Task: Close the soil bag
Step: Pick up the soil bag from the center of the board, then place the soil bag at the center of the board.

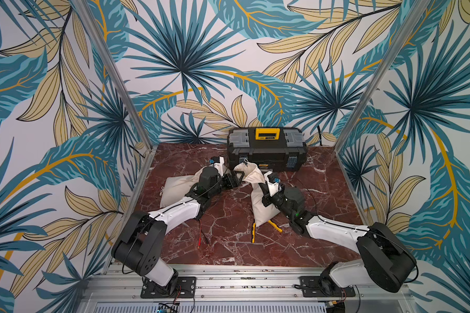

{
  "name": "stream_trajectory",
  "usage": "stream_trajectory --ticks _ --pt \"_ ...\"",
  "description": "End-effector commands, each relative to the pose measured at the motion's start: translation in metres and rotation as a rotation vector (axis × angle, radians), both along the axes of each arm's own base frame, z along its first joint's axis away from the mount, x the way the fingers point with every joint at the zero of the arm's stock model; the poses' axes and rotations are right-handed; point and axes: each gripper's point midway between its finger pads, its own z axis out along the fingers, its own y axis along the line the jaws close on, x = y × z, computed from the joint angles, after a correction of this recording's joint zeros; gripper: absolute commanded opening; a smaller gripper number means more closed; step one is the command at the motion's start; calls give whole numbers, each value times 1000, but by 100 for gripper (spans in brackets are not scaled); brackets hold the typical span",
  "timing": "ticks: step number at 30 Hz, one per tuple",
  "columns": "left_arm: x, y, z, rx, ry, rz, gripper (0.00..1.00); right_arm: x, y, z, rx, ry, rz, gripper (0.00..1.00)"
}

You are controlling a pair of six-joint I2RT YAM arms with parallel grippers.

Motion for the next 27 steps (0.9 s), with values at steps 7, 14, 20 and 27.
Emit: stream_trajectory --ticks 7,14,20,27 --pt "-1 -30 1 -39 8 -71 7 -8 1 3 12 -44 17 3" --pt "7 1 114 268 -306 -31 0 -14 -16 30 -11 -96 -25 39" --pt "0 7 167 507 -509 -115 0 -27 -18 63 -13 -105 23 66" --pt "-9 11 148 608 -506 -170 0 -51 -13 92 -20 -82 145 84"
